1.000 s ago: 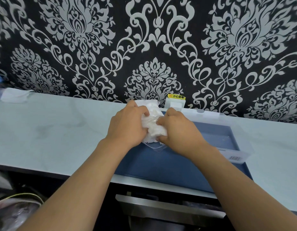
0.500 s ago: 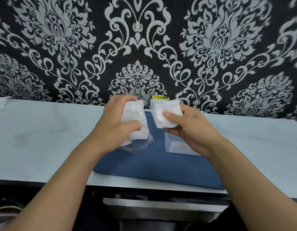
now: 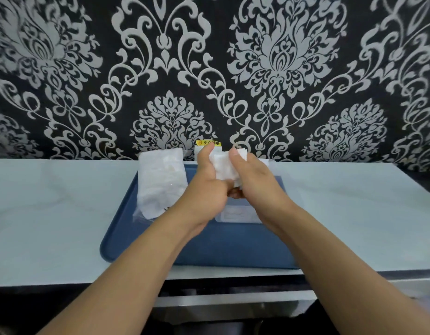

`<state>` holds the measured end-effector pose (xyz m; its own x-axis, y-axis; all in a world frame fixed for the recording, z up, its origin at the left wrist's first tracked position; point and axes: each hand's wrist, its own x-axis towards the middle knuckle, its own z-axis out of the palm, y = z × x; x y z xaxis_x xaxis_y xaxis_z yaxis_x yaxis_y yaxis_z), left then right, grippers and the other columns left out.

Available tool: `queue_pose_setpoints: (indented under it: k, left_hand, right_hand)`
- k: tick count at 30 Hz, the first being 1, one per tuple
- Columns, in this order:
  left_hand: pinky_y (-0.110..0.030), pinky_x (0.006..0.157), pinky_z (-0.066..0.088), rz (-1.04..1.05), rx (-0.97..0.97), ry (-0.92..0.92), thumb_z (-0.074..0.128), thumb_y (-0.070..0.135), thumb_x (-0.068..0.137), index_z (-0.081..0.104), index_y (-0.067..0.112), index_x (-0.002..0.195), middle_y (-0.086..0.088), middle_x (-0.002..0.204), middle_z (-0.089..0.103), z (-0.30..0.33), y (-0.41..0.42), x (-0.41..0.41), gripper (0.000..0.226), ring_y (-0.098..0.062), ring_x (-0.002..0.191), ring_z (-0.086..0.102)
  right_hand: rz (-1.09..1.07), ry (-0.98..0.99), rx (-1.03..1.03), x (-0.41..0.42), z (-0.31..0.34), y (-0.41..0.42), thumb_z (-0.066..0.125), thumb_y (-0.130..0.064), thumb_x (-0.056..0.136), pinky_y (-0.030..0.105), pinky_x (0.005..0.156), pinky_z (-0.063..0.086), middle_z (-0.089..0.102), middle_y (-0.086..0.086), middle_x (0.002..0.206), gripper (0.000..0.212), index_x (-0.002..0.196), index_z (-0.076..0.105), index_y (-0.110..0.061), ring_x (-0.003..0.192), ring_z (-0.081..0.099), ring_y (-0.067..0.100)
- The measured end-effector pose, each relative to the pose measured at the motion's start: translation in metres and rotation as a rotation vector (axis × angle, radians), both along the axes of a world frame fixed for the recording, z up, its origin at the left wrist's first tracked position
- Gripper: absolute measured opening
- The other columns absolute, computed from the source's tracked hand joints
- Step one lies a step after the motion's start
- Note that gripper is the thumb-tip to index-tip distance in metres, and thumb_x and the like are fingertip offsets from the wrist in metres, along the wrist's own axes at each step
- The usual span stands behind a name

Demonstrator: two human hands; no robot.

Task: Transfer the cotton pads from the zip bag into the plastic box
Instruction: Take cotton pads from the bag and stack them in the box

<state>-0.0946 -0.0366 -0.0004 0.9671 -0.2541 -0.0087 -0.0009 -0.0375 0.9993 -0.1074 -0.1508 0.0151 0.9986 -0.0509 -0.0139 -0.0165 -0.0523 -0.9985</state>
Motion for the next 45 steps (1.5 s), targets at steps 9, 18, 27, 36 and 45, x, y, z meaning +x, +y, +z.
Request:
queue_pose_setpoints:
  k: [9, 18, 27, 36, 45]
  left_hand:
    - [-0.043, 0.086, 0.059, -0.095, 0.291, -0.338, 0.071, 0.003, 0.088, 0.032, 0.053, 0.14, 0.01, 0.118, 0.065, 0.001, -0.002, 0.001, 0.081, -0.012, 0.098, 0.07]
    - [-0.03, 0.076, 0.062, -0.19, -0.011, -0.004, 0.072, 0.0, 0.088, 0.054, 0.012, 0.126, -0.01, 0.117, 0.071, 0.005, 0.007, 0.007, 0.043, -0.023, 0.098, 0.075]
    - [-0.035, 0.079, 0.063, -0.223, -0.066, -0.01, 0.06, -0.01, 0.092, 0.046, 0.021, 0.138, -0.02, 0.121, 0.067, 0.003, 0.014, 0.013, 0.057, -0.03, 0.1, 0.075]
    - [-0.032, 0.07, 0.062, -0.246, -0.046, -0.028, 0.053, -0.009, 0.095, 0.054, 0.021, 0.132, -0.016, 0.106, 0.075, 0.007, 0.015, 0.013, 0.048, -0.031, 0.094, 0.076]
    - [-0.032, 0.066, 0.063, -0.104, -0.015, -0.05, 0.053, 0.002, 0.099, 0.054, 0.018, 0.13, -0.014, 0.102, 0.076, 0.003, 0.005, 0.013, 0.035, -0.027, 0.083, 0.078]
  right_hand:
    - [-0.099, 0.175, 0.111, 0.004, 0.0, -0.015, 0.05, -0.055, 0.097, 0.032, 0.06, 0.059, 0.075, 0.011, 0.102, 0.045, 0.111, 0.067, -0.017, 0.077, 0.072, 0.02]
    - [-0.01, -0.433, -0.691, 0.011, -0.011, -0.039, 0.057, -0.048, 0.093, 0.025, 0.091, 0.045, 0.06, -0.008, 0.116, 0.04, 0.127, 0.061, -0.026, 0.106, 0.056, 0.006]
    - [0.071, -0.175, -0.092, 0.007, -0.006, -0.049, 0.068, -0.008, 0.092, 0.026, 0.07, 0.057, 0.071, 0.015, 0.093, 0.019, 0.111, 0.068, -0.004, 0.078, 0.065, 0.015]
    - [0.035, 0.049, 0.279, 0.005, -0.006, -0.046, 0.069, -0.01, 0.089, 0.03, 0.069, 0.058, 0.071, 0.012, 0.095, 0.025, 0.112, 0.066, -0.001, 0.079, 0.067, 0.021]
    - [-0.166, -0.371, -0.196, 0.006, -0.01, -0.043, 0.076, -0.008, 0.084, 0.022, 0.076, 0.054, 0.075, 0.001, 0.094, 0.01, 0.093, 0.078, -0.013, 0.087, 0.068, 0.009]
